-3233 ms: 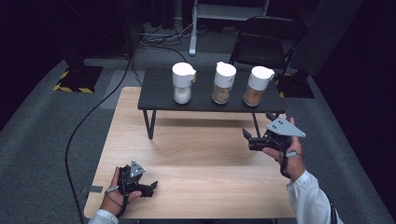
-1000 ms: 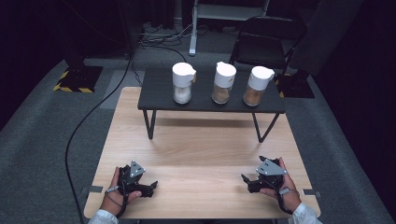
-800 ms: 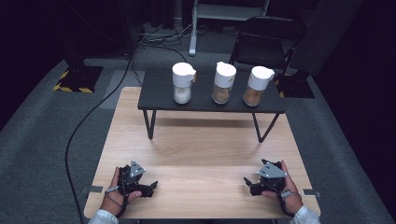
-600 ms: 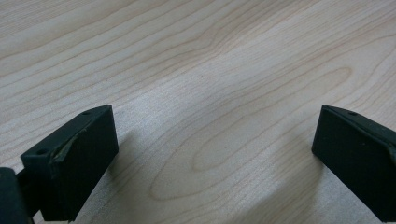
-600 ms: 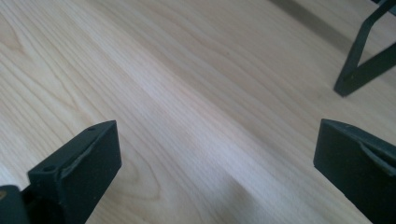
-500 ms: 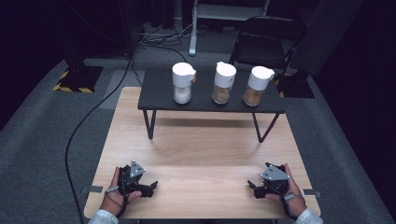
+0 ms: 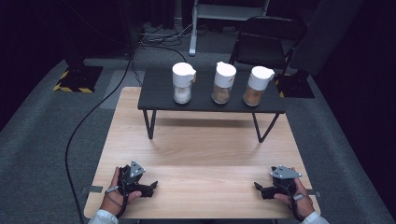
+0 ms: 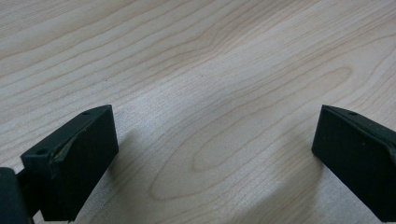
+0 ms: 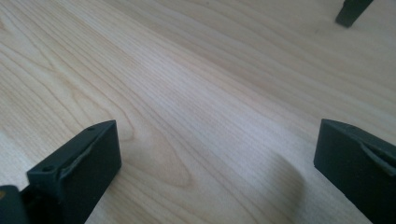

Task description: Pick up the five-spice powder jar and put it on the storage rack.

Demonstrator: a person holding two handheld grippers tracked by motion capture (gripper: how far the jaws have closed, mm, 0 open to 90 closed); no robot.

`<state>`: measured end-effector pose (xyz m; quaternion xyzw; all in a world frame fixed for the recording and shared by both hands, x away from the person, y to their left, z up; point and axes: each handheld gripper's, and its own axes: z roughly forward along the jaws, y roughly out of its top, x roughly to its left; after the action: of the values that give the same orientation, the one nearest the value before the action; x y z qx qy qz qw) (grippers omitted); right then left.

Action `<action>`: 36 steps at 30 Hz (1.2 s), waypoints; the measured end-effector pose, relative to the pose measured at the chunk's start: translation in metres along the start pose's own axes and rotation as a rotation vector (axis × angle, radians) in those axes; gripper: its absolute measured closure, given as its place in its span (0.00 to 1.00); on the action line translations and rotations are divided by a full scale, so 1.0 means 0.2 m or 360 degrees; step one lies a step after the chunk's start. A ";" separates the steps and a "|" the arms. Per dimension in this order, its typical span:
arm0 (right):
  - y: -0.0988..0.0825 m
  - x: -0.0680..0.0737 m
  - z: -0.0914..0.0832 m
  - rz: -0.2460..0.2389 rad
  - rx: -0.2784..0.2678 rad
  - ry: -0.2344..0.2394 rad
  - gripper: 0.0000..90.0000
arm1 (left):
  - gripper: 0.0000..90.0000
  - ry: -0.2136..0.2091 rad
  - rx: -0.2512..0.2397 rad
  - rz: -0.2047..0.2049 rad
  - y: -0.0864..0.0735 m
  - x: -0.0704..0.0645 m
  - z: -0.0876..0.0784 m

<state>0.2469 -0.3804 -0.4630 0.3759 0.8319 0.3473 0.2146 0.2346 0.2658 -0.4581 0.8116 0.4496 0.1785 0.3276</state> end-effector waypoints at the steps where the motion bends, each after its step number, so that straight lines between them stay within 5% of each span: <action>1: 0.00 -0.01 0.00 0.0013 0.0006 0.0008 0.00 | 0.00 -0.0001 0.0001 0.0000 0.00 0.00 0.00; 7: 0.01 -0.09 0.00 0.0111 0.0050 0.0075 0.00 | 0.00 0.0000 0.0001 0.0000 0.00 0.00 0.00; 36: 0.00 -0.10 -0.01 0.0137 0.0051 0.0049 0.00 | 0.00 -0.0006 0.0002 0.0007 0.00 0.00 0.00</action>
<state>0.2576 -0.3961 -0.4606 0.4094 0.8236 0.3484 0.1806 0.2356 0.2661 -0.4579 0.8131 0.4473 0.1774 0.3276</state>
